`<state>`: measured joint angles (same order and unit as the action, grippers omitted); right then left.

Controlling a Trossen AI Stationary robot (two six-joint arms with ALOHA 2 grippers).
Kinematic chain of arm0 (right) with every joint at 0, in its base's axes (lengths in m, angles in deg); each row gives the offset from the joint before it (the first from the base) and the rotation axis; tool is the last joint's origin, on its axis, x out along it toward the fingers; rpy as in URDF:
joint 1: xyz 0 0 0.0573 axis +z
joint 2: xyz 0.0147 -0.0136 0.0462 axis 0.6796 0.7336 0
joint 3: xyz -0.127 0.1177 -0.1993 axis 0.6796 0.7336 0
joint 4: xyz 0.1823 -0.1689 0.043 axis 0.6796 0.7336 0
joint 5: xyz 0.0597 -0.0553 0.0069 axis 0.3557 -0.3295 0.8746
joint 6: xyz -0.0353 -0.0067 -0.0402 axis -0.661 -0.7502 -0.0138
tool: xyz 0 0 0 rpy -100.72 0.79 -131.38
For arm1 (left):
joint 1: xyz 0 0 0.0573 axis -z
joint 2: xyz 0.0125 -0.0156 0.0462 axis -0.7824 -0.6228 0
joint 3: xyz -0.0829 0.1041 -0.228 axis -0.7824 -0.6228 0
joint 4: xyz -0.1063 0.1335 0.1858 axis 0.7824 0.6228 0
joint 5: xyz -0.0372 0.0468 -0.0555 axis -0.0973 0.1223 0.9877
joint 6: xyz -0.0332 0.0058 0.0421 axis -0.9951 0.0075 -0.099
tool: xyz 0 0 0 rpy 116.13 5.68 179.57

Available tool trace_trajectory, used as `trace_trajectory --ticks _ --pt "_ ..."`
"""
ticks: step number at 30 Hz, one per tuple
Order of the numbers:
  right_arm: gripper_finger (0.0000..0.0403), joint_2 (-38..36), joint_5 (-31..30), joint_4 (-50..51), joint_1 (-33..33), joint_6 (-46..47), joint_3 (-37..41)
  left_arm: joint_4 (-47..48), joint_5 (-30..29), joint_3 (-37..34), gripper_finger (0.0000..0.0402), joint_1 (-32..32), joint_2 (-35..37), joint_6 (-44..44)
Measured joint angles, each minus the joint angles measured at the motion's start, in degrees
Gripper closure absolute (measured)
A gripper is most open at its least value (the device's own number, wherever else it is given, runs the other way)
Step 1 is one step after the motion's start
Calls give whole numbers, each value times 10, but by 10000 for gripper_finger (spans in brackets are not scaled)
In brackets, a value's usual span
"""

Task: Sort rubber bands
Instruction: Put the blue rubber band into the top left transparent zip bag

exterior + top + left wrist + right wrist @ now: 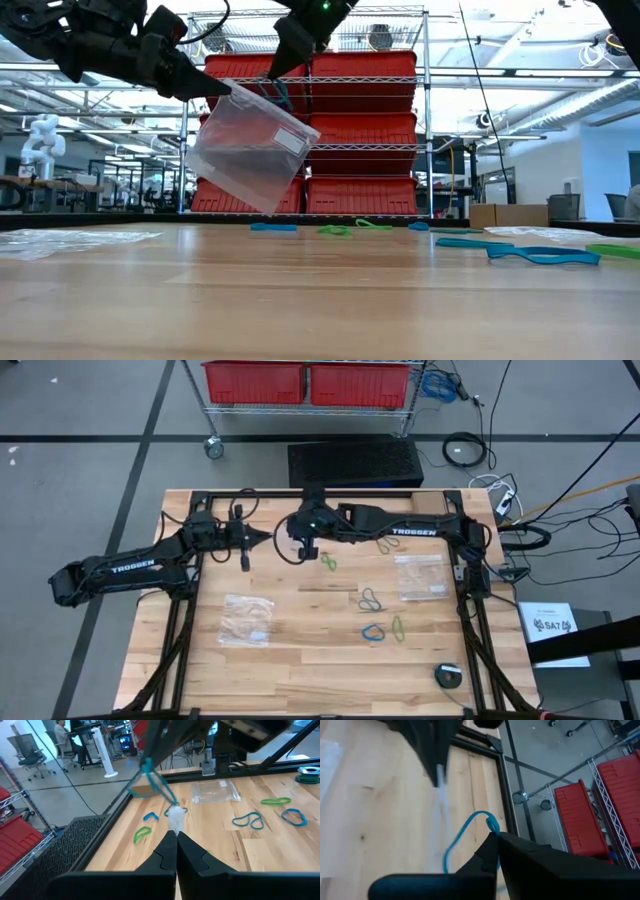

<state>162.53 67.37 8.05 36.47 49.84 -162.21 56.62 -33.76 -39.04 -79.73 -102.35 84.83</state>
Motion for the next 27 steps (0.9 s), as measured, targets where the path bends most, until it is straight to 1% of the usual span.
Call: trace_trajectory --ticks 8,12,15,19,27 --pt "403 0 -6 -3 16 1 0 0 -7 0 401 0 0 -1" --pt "403 0 -46 -8 15 -6 0 0 -7 0 401 0 0 -1" --pt "403 0 -58 -17 15 -12 0 0 -7 0 401 0 0 -1" --pt "403 0 -59 -18 15 -14 2 -5 -7 0 401 0 0 -2" --pt "403 1 -59 -37 17 -15 32 -13 -7 0 401 0 0 -12"
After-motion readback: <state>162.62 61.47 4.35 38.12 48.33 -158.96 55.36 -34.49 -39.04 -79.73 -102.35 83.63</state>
